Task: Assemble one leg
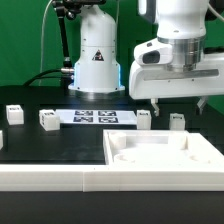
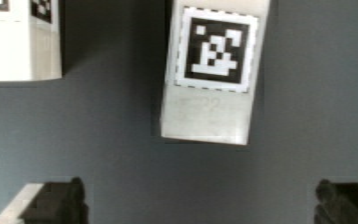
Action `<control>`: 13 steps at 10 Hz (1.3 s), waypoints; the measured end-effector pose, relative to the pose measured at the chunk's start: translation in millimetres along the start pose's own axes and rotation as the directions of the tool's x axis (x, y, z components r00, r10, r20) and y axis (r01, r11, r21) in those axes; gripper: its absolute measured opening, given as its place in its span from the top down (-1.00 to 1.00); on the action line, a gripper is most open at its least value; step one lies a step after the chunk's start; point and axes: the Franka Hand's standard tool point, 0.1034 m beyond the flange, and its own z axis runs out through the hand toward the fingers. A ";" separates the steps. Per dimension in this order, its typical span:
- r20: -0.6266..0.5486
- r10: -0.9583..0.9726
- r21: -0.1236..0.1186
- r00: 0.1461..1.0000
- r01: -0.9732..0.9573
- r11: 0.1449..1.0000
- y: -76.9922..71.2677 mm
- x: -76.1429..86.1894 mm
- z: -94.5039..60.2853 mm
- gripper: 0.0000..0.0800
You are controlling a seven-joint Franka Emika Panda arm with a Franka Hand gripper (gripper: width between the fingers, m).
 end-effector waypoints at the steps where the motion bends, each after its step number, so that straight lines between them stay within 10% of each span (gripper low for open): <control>1: 0.056 0.003 -0.003 0.998 -0.003 1.000 1.1 -1.3 0.5 -0.62; 8: 0.488 0.048 -0.039 0.871 -0.033 0.999 1.2 -10.9 20.9 -0.62; 13: 0.486 0.038 -0.042 0.873 -0.020 0.999 -5.1 -14.9 36.4 -0.62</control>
Offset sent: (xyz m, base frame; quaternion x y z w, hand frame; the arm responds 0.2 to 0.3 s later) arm 0.0025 -0.0037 -0.0014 0.0005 -0.2053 0.0397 0.9779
